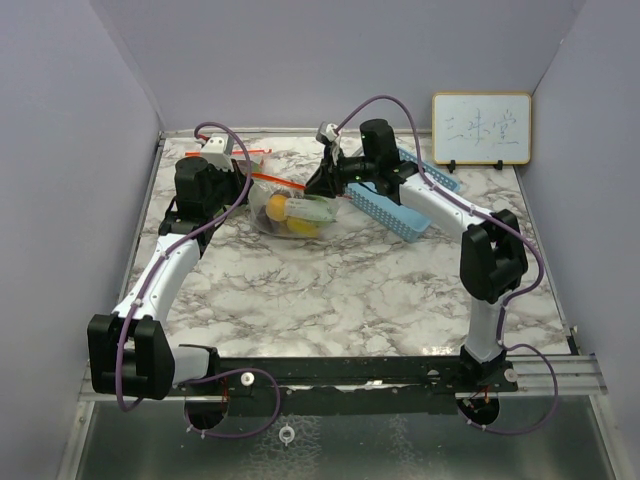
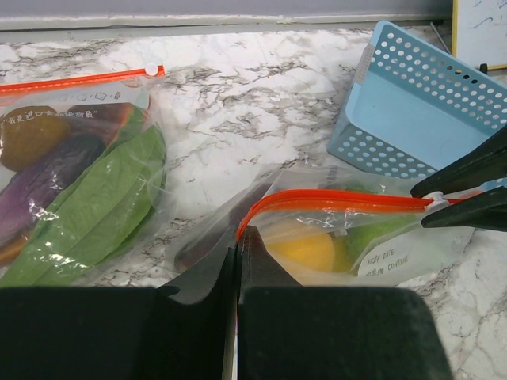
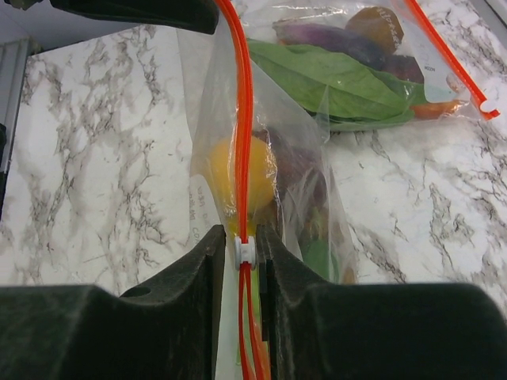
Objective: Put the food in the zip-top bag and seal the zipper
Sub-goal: Zip the zipper food storage bag at the center of the board.
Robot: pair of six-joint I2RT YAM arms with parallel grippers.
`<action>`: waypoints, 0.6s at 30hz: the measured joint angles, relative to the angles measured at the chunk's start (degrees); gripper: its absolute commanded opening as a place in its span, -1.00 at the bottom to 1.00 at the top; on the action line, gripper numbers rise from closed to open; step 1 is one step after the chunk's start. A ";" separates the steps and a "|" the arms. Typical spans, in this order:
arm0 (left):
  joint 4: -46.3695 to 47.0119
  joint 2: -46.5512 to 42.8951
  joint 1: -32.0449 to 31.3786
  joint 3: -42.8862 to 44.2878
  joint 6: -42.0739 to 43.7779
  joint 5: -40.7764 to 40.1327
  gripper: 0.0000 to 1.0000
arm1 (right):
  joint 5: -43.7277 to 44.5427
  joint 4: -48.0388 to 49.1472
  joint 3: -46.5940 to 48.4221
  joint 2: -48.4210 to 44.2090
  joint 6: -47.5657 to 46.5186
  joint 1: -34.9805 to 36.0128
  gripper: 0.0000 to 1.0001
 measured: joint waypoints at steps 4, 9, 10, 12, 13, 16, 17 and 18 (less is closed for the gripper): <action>0.00 -0.11 0.00 -0.04 0.00 0.00 -1.00 | 0.04 -0.85 0.00 0.28 -0.04 0.00 -0.85; 0.00 -0.52 0.00 -0.44 -0.07 0.13 -1.00 | 0.57 -1.70 0.00 0.28 -0.24 0.00 -0.96; -0.02 -0.63 0.00 -0.52 -0.07 0.13 -1.00 | 1.07 -1.75 0.00 0.28 -0.26 0.00 -0.96; -0.04 -0.83 0.00 -0.61 -0.07 0.13 -1.00 | 2.91 -1.92 0.00 0.28 -0.39 0.00 -0.96; -0.15 -0.92 0.00 -0.63 -0.07 0.07 -1.00 | 3.74 -1.99 0.00 0.24 -0.48 0.00 -0.96; -0.87 -1.20 -0.15 -0.63 -0.04 -0.52 -1.00 | 7.06 -2.56 -1.16 -0.76 -1.44 0.15 -0.96; -1.22 -1.31 -0.24 -0.63 -0.02 -0.85 -1.00 | 8.26 -2.62 -2.47 -1.86 -1.88 0.15 -0.96; -1.62 -1.42 -0.33 -0.63 -0.04 -1.38 -1.00 | 9.18 -3.02 -3.72 -2.97 -2.23 0.11 -0.96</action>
